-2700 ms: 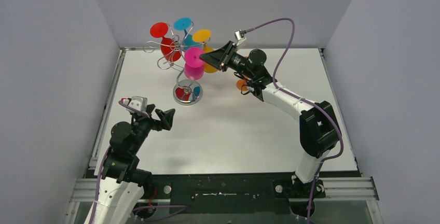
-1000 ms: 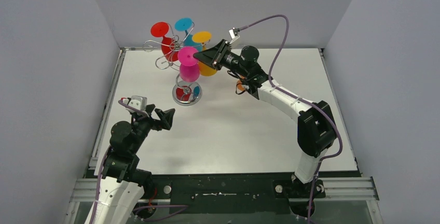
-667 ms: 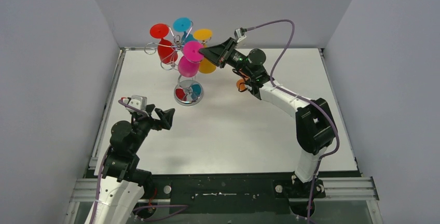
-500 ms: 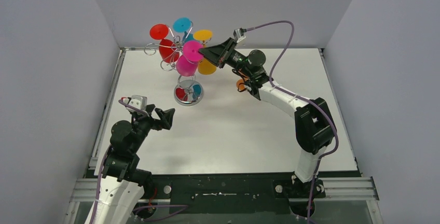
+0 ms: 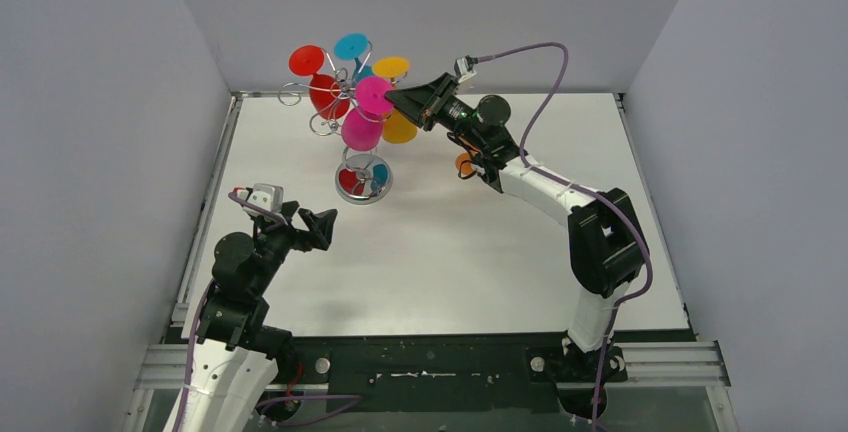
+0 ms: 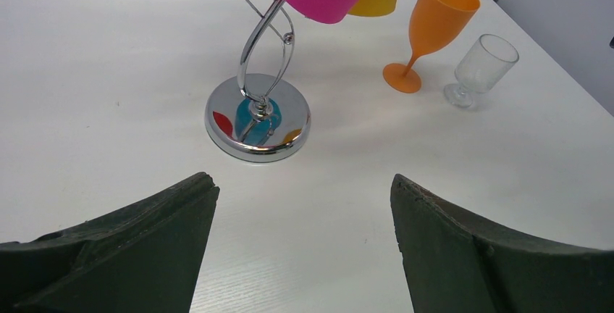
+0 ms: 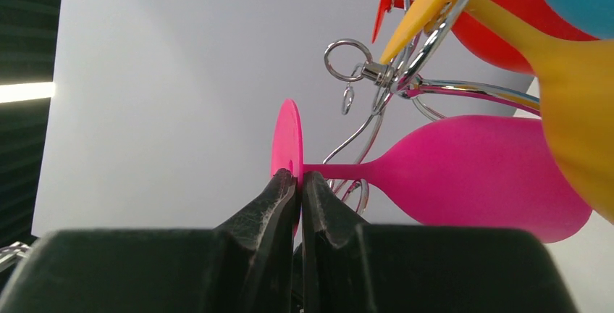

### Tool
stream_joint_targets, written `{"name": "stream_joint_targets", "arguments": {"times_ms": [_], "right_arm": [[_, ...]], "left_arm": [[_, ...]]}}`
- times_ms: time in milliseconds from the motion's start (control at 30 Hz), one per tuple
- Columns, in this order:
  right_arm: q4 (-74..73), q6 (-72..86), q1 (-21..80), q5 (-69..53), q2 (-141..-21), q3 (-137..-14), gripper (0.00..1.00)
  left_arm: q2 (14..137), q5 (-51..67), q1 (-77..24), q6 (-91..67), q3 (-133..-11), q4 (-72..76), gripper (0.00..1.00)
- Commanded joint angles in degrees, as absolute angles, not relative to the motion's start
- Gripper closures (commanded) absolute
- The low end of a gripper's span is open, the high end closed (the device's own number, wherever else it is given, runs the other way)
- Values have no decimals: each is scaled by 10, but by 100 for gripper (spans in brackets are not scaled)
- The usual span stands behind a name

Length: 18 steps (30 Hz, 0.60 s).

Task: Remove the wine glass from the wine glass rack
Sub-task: Pick up the wine glass from the wine rack.

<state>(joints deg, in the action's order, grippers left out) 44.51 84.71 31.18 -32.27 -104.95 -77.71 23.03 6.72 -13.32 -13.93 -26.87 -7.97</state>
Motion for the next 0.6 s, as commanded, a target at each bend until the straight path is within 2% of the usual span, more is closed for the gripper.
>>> {"name": "stream_joint_targets", "arguments": {"times_ms": [0, 567], "right_arm": [[441, 822, 307, -259, -1038, -783, 100], [487, 903, 289, -252, -1030, -744, 100]], "left_arm": [[231, 80, -129, -140, -281, -68, 12], [232, 82, -127, -140, -281, -66, 13]]}}
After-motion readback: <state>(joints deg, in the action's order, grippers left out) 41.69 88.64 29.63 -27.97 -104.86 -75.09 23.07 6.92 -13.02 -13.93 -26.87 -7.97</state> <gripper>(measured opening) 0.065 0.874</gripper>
